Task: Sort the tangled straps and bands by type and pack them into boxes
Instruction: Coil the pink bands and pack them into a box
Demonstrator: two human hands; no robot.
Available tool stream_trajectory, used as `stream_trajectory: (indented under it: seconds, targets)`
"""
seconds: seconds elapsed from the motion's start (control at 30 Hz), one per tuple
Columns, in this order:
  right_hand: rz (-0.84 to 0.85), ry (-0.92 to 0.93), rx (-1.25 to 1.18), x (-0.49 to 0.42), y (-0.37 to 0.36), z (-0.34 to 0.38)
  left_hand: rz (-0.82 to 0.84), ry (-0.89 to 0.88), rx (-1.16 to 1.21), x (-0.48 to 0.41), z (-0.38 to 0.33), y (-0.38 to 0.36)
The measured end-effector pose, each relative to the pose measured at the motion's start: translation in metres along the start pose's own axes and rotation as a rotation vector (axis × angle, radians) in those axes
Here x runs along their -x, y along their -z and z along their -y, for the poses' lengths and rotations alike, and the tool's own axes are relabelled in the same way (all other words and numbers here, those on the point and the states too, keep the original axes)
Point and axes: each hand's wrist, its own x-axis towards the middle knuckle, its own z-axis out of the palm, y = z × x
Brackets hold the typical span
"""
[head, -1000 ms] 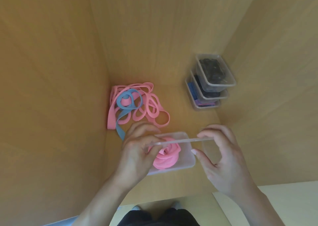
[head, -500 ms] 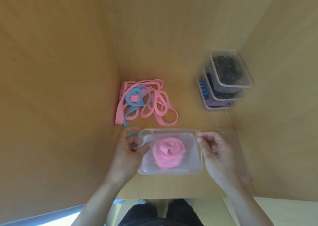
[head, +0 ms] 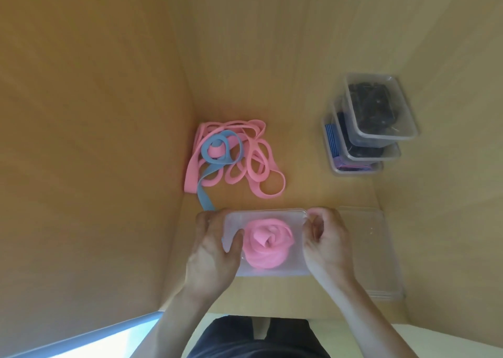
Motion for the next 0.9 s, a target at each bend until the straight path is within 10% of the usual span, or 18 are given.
stream_trajectory:
  seconds: [0.9]
  targets:
    - [0.685, 0.593, 0.73, -0.007, 0.008, 0.008, 0.332, -0.275, -0.263, -0.018, 0.013, -0.01]
